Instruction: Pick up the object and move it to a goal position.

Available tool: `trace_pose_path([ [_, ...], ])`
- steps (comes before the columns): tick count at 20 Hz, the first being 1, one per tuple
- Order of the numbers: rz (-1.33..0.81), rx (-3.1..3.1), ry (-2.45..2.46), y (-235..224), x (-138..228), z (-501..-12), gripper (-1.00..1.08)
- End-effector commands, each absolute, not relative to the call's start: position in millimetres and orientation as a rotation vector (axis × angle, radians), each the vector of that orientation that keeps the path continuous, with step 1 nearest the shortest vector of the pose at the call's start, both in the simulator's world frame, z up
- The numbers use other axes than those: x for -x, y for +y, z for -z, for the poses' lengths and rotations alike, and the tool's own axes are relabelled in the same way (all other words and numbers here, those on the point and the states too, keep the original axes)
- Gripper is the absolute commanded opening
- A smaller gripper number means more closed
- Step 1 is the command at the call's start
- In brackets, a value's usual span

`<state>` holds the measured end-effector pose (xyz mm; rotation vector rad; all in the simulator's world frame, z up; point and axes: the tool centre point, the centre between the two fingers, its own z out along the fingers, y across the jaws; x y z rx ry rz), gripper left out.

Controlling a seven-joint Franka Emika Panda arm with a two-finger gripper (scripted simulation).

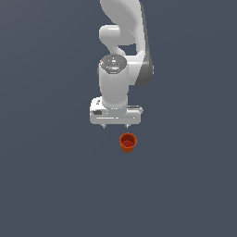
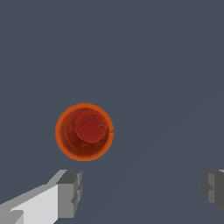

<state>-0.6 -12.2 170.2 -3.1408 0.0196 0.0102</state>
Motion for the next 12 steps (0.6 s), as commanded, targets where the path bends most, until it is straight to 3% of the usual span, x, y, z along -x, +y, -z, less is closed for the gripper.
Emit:
trace_pose_path([
  [1,-0.01,3.141,0.02,-12,1,-170,0.28],
  [12,-0.006,3.155,0.039,-22,0,-169,0.28],
])
